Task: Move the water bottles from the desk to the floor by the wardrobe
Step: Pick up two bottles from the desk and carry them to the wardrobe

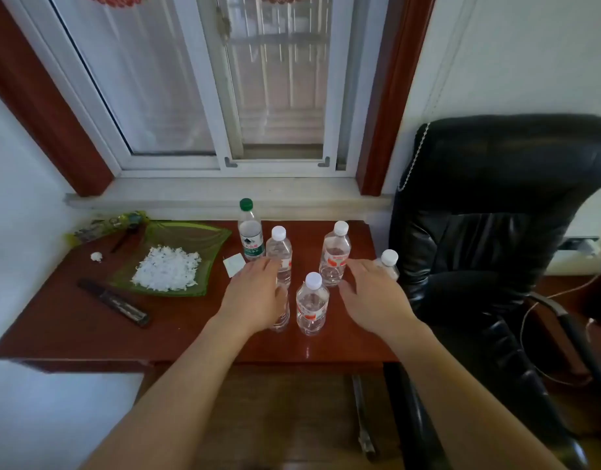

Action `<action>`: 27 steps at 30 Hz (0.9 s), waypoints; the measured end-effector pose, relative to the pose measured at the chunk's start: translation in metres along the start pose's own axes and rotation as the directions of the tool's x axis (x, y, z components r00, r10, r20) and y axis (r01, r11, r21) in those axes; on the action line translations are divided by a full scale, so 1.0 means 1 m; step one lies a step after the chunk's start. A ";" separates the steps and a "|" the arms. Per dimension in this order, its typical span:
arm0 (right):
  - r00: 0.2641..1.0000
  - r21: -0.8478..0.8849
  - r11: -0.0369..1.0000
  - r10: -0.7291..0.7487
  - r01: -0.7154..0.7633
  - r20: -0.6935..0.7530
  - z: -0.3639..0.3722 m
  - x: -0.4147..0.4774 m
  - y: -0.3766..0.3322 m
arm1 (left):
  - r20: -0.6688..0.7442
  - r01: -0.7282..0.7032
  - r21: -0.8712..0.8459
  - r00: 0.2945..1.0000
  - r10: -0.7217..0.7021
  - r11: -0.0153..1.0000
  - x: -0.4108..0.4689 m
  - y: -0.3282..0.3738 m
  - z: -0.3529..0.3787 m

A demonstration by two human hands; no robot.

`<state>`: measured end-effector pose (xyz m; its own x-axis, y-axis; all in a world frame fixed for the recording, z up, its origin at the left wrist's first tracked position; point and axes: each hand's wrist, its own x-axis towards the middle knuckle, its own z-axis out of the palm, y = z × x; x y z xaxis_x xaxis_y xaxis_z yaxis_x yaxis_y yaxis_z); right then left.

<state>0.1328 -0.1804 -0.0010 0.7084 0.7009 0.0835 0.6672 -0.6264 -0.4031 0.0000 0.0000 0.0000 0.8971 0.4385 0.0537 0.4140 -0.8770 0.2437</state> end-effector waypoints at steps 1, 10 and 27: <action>1.000 -0.001 1.000 -0.004 0.004 0.020 0.004 0.006 -0.001 | 0.021 0.011 -0.011 1.000 -0.011 1.000 0.005 -0.003 0.002; 0.963 0.056 0.998 -0.023 0.008 0.268 0.034 0.035 -0.015 | 0.118 0.079 -0.040 0.990 -0.074 0.996 0.031 -0.023 0.018; 0.971 0.105 0.994 -0.003 -0.023 0.238 0.045 0.045 -0.033 | 0.088 0.119 -0.226 0.991 -0.101 0.967 0.032 -0.028 0.018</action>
<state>0.1323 -0.1133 -0.0252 0.6314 0.7637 -0.1343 0.6231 -0.6028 -0.4983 0.0196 0.0356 -0.0222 0.8607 0.5059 -0.0569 0.4722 -0.7516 0.4606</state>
